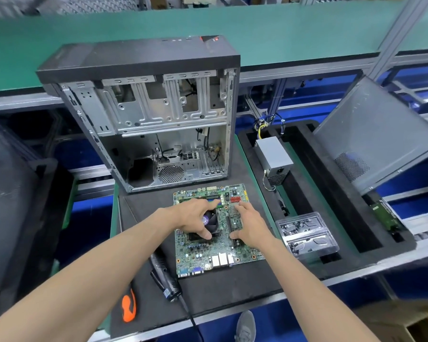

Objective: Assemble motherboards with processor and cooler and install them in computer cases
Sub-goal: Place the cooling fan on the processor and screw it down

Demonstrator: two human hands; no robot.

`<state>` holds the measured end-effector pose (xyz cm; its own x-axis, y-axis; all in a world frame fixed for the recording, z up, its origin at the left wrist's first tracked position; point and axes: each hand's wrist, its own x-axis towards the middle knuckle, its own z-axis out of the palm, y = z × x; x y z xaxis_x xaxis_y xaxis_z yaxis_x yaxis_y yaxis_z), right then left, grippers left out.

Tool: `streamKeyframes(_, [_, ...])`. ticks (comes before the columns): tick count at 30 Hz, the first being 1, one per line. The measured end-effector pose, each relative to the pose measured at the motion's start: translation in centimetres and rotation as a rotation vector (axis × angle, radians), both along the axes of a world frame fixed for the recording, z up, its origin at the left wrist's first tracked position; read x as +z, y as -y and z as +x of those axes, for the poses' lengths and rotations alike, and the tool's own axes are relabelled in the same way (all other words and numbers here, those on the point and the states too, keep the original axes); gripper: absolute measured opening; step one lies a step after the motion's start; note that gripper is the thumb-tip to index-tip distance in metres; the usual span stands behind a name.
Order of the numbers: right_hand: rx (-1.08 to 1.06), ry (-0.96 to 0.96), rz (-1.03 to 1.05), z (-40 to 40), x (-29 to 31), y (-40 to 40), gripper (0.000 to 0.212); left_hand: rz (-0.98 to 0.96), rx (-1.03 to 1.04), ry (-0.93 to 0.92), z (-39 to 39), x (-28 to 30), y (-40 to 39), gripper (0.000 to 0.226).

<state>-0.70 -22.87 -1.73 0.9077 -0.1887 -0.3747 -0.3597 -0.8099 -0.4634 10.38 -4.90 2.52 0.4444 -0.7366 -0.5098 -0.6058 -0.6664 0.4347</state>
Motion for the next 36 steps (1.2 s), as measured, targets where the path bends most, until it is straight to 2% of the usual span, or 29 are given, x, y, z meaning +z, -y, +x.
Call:
streamKeyframes(5, [0.01, -0.002, -0.012, 0.1, -0.1, 0.0, 0.099, -0.028, 0.028, -0.007, -0.1, -0.2, -0.1, 0.118])
streamKeyframes(12, [0.005, -0.013, -0.004, 0.0, 0.1, -0.1, 0.098, 0.03, 0.022, 0.002, -0.6, 0.3, 0.2, 0.12])
streamKeyframes(17, [0.005, -0.019, -0.001, -0.1, 0.5, -0.2, 0.098, 0.141, -0.057, 0.14, -1.1, 0.3, 0.1, 0.12])
streamKeyframes(21, [0.005, -0.019, 0.001, 0.0, 0.5, -0.2, 0.098, 0.086, -0.103, 0.222, -0.9, 0.5, 0.2, 0.12])
streamKeyframes(24, [0.008, -0.015, 0.004, 0.0, 0.2, -0.2, 0.099, 0.06, -0.02, 0.133, -0.8, 0.4, 0.3, 0.095])
streamKeyframes(26, [0.002, -0.015, 0.013, 0.0, -0.1, -0.2, 0.098, 0.06, -0.018, 0.14, -0.7, 0.2, 0.4, 0.073])
streamKeyframes(27, [-0.004, -0.015, 0.015, -0.1, -0.2, -0.2, 0.098, 0.063, -0.022, 0.154, -0.8, 0.2, 0.5, 0.07])
streamKeyframes(31, [-0.003, -0.019, 0.025, -0.1, -0.5, -0.1, 0.099, 0.066, -0.033, 0.143, -1.0, 0.3, 0.5, 0.107])
streamKeyframes(34, [0.002, -0.019, 0.017, 0.0, -0.4, 0.0, 0.099, 0.07, -0.026, 0.099, -1.1, 0.4, 0.4, 0.103])
streamKeyframes(36, [0.02, -0.014, -0.003, -0.1, 0.0, -0.2, 0.097, 0.061, -0.018, 0.075, -1.4, 0.3, 0.0, 0.11])
